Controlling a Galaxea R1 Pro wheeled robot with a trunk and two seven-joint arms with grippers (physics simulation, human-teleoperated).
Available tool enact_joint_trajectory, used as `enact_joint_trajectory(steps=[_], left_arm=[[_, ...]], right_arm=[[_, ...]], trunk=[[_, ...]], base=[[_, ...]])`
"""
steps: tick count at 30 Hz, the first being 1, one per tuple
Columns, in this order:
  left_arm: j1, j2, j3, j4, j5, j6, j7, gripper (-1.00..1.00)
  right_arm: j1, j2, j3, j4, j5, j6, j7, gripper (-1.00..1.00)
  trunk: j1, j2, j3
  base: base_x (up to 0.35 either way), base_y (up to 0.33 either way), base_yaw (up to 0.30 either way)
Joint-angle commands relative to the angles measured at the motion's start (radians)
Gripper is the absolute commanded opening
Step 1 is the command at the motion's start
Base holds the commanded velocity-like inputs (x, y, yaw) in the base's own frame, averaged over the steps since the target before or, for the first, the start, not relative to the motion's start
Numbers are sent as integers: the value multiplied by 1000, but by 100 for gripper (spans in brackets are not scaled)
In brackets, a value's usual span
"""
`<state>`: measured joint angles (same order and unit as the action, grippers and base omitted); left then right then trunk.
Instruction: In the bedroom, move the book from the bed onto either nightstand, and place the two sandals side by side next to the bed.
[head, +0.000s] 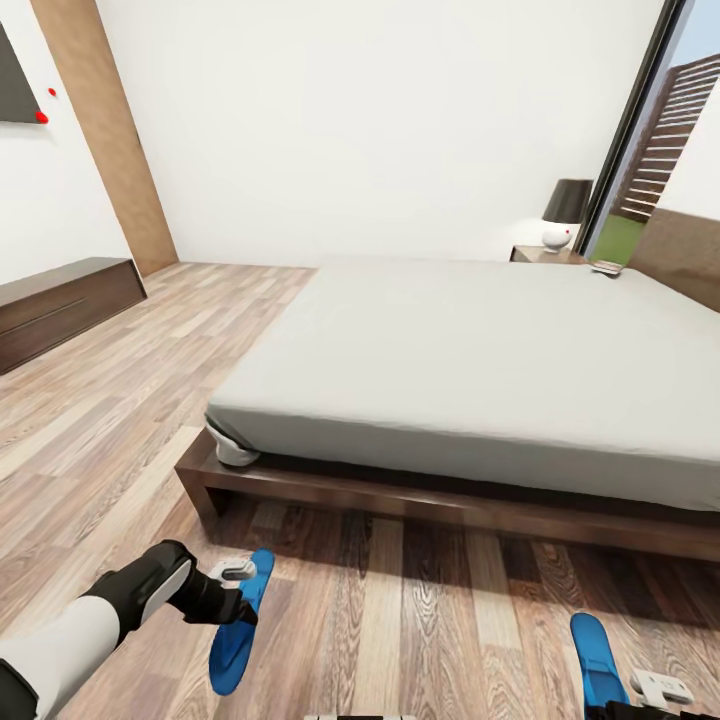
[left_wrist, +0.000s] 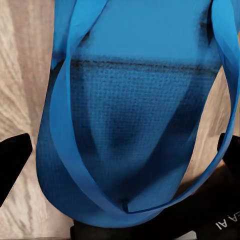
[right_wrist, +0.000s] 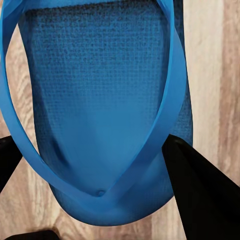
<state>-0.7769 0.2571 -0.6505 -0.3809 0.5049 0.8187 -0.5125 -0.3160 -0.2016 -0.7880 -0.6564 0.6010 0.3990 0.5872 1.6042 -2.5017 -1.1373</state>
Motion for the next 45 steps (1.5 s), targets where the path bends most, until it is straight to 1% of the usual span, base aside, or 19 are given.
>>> enact_joint_trajectory(steps=[1, 3, 6, 8, 9, 10, 14, 20, 22, 23, 24, 25, 26, 27, 29, 31, 34, 41, 45], left_arm=[[-1, 6, -4, -1, 4, 4, -3, -100], [-3, 15, -4, -1, 4, 2, 5, -100], [-5, 21, -4, 0, 4, 2, 36, -100], [-5, 38, -3, -1, 4, 2, 46, -100], [-5, 52, -3, -1, 3, 2, 51, -100], [-5, 56, -3, -2, 3, 2, 52, -100], [-5, 61, -3, -4, 3, 2, 54, -100], [-5, 62, -3, -6, 1, 2, 56, -100], [-5, 62, -3, -7, -25, 2, 57, -100], [-5, 61, -2, -8, -46, 1, 58, -100], [-5, 59, -2, -9, -71, 1, 57, -100], [-5, 56, -2, -9, -112, 0, 58, -100], [-5, 55, -2, -9, -125, -1, 58, -100], [-5, 52, -2, -9, -161, -3, 59, -100], [-5, 50, -1, -9, -189, -5, 60, -100], [-5, 51, 0, -9, -202, -5, 60, -100], [-5, 52, 1, -9, -208, -6, 59, -100], [-5, 53, 2, -9, -208, -7, 59, -100], [-5, 54, 3, -13, -208, -7, 58, -100]], right_arm=[[-1, 1, -5, -2, 8, 3, 9, -100], [-1, 1, -5, -2, 8, 3, 9, -100], [0, 1, -5, -2, 8, 3, 9, -100], [-1, 1, -5, -2, 8, 3, 9, -100], [-1, 1, -5, -2, 8, 3, 10, -100], [-1, 1, -5, -2, 8, 3, 10, -100], [-1, 1, -5, -2, 8, 3, 10, -100], [-1, 1, -5, -2, 8, 3, 10, -100], [-1, 1, -5, -2, 8, 3, 10, -100], [-1, 1, -5, -2, 8, 3, 10, -100], [-1, 1, -5, -2, 8, 3, 10, -100], [-1, 1, -5, -2, 8, 3, 9, -100], [-1, 1, -5, -2, 8, 3, 9, -100], [-1, 1, -5, -2, 8, 3, 9, -100], [-1, 1, -5, -2, 8, 3, 9, -100], [-1, 1, -5, -2, 8, 3, 9, -100], [-1, 1, -5, -2, 8, 3, 9, -100], [-1, 1, -5, -2, 8, 3, 9, -100], [-1, 1, -5, -2, 8, 3, 9, -100]], trunk=[[0, 0, -1], [0, 0, -1], [0, 0, -1], [0, 0, -1], [0, 0, -1], [0, 0, -1], [0, 0, -1], [0, 0, -1], [0, 0, -1], [0, 0, -1], [0, 0, -1], [0, 0, -1], [0, 0, -1], [0, 0, -1], [0, 0, -1], [0, 0, -1], [0, 0, -1], [0, 0, -1], [2, -1, -16]], base=[[0, 0, 0], [0, 0, 0], [0, 0, 0], [0, 0, 0], [0, 0, 0], [0, 0, 0], [0, 0, 0], [0, 0, 0], [0, 0, 0], [0, 0, 0], [0, 0, 0], [0, 0, 0], [0, 0, 0], [0, 0, 0], [0, 0, 0], [0, 0, 0], [0, 0, 0], [0, 0, 0], [0, 0, 0]])
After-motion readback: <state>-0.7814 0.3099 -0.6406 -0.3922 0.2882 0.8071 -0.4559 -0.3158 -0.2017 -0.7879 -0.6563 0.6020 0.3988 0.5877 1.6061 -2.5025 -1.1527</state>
